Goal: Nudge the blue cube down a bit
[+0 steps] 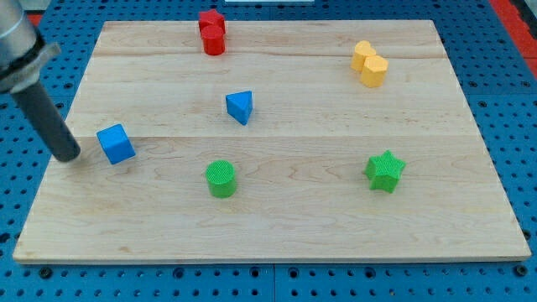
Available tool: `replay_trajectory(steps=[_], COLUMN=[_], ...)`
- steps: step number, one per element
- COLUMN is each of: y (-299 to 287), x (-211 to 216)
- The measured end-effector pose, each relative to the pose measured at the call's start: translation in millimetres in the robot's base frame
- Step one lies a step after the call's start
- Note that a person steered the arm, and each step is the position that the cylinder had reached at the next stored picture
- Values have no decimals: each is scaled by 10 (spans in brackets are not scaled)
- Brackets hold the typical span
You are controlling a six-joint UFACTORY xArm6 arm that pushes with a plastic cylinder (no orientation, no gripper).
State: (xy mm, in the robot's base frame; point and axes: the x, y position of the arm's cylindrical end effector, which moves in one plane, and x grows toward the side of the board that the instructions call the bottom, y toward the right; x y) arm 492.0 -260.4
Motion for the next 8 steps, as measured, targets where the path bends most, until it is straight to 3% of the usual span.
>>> replay_trajectory(steps=[3,4,6,8], y=[-339,48,130,179], x=[-40,-59,-139,-655])
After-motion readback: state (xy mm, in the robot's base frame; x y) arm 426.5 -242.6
